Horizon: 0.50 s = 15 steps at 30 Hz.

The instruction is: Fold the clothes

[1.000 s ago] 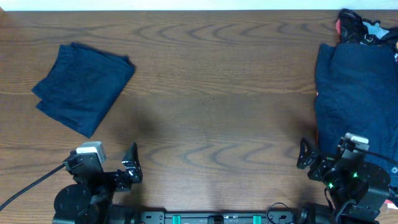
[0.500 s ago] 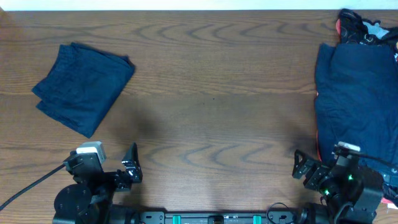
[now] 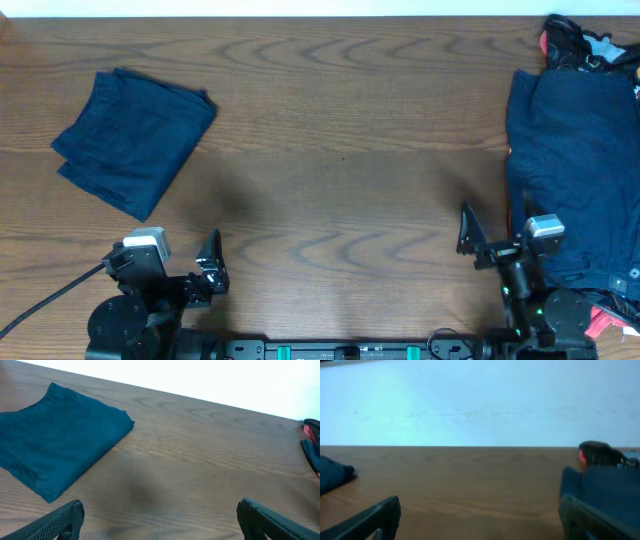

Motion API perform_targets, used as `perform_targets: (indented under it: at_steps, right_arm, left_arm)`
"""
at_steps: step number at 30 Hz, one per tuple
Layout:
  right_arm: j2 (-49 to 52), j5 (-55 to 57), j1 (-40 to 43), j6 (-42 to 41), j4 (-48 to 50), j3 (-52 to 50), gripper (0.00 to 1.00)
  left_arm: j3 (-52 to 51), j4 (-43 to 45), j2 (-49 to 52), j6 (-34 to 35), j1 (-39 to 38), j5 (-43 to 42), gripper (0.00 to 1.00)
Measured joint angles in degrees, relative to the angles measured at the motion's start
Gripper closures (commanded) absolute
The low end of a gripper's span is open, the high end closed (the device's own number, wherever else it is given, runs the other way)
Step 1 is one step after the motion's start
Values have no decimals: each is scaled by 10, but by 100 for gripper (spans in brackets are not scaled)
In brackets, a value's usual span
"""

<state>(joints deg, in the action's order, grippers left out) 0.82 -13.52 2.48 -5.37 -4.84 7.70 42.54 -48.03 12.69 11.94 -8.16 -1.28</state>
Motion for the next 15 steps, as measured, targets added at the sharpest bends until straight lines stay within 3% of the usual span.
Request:
perform_targets:
  at_steps: [4, 15]
  right_arm:
    - [-2, 0, 0, 50, 84, -58, 1]
    - [-1, 0, 0, 118, 21, -73, 1]
  left_arm:
    - [0, 0, 0, 0, -1, 0, 2]
    - [0, 0, 0, 0, -2, 0, 2]
